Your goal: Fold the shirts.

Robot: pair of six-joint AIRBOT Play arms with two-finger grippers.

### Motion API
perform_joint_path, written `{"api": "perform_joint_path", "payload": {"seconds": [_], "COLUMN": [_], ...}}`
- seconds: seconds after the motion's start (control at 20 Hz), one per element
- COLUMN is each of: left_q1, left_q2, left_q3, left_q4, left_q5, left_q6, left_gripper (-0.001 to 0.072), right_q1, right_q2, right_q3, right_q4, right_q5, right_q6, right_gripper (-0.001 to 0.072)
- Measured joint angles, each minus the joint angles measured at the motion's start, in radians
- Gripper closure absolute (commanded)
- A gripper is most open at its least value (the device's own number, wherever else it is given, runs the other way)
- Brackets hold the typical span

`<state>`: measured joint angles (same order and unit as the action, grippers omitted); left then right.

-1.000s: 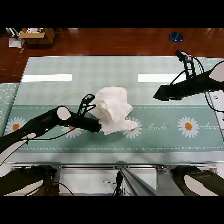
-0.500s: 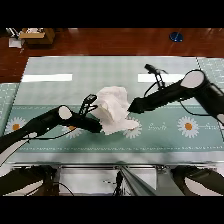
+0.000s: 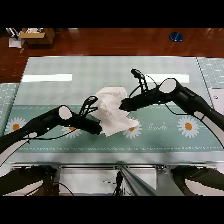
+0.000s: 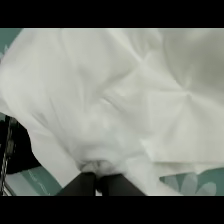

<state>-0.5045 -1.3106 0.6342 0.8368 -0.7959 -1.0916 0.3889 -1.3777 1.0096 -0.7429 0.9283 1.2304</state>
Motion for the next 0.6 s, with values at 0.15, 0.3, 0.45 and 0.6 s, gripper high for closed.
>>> {"api": "perform_joint_path", "payload": {"seconds": [0.15,0.3,0.45,0.6], "left_q1": [0.0,0.011,0.078,0.208], "left_q2": [0.008,0.066,0.202,0.38], "left_q3": [0.0,0.002,0.038,0.128], "left_q4": [0.002,0.039,0.076,0.159], "left_q5": [-0.015,-0.042,-0.068,-0.115], "left_q6": [0.0,0.0,-0.023,-0.068], "left_gripper": [0.069,0.0691,0.0691,0.0691], "right_q1": [0.003,-0.013,-0.073,-0.176], "right_q2": [0.005,0.059,0.172,0.319], "right_q3": [0.013,0.051,0.122,0.217], "right_q4": [0.005,0.003,-0.013,-0.066], "right_q5": [-0.053,-0.048,-0.021,-0.007], "right_q6": [0.003,0.005,0.006,0.024], "right_gripper": [0.0678,0.0679,0.0679,0.068]}}
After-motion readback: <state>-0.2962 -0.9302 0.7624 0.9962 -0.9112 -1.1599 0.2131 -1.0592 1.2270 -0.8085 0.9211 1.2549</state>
